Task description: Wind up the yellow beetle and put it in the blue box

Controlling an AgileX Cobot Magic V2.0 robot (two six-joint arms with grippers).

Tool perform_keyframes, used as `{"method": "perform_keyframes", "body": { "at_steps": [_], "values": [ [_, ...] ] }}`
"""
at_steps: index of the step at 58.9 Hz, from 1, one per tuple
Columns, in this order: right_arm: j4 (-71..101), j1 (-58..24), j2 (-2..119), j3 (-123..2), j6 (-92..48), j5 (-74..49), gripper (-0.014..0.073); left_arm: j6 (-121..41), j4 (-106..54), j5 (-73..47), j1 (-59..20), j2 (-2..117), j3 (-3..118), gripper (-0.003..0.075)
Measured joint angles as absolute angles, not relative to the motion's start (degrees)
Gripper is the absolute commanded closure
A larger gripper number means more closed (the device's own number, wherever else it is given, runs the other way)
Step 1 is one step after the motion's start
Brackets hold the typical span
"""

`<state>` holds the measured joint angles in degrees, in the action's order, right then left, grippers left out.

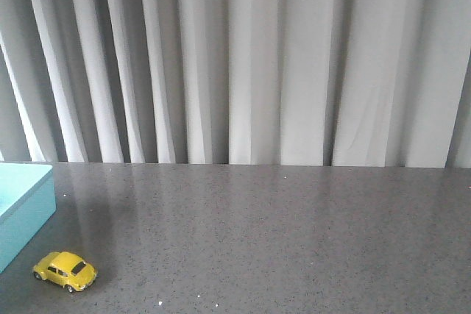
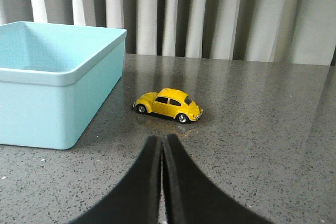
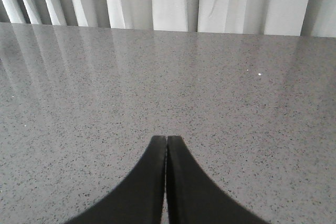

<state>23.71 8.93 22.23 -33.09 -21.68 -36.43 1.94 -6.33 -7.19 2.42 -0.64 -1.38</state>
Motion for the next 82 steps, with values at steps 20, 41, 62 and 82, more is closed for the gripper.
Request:
{"method": "perform_keyframes", "body": {
  "at_steps": [20,41,62,82],
  "values": [
    [23.71,8.93,22.23,-32.9,-21.68,-37.96,0.0601,1.94,-6.33,-7.19,2.42,-0.64,-1.38,0.0726],
    [23.71,8.93,22.23,-32.9,-21.68,-38.08,0.0601,1.94,-6.33,-7.19,2.42,-0.64,-1.38,0.0726],
    [23.71,8.93,22.23,-32.9,-21.68,-38.13,0.0601,1.94,-6.33,-7.19,2.42,-0.64,-1.38,0.0726],
    [23.71,8.93,22.23,-32.9,-21.68,-38.13,0.0601,1.94,-11.19,-4.5,2.42,-0.64,-1.38,0.0726]
  ]
}}
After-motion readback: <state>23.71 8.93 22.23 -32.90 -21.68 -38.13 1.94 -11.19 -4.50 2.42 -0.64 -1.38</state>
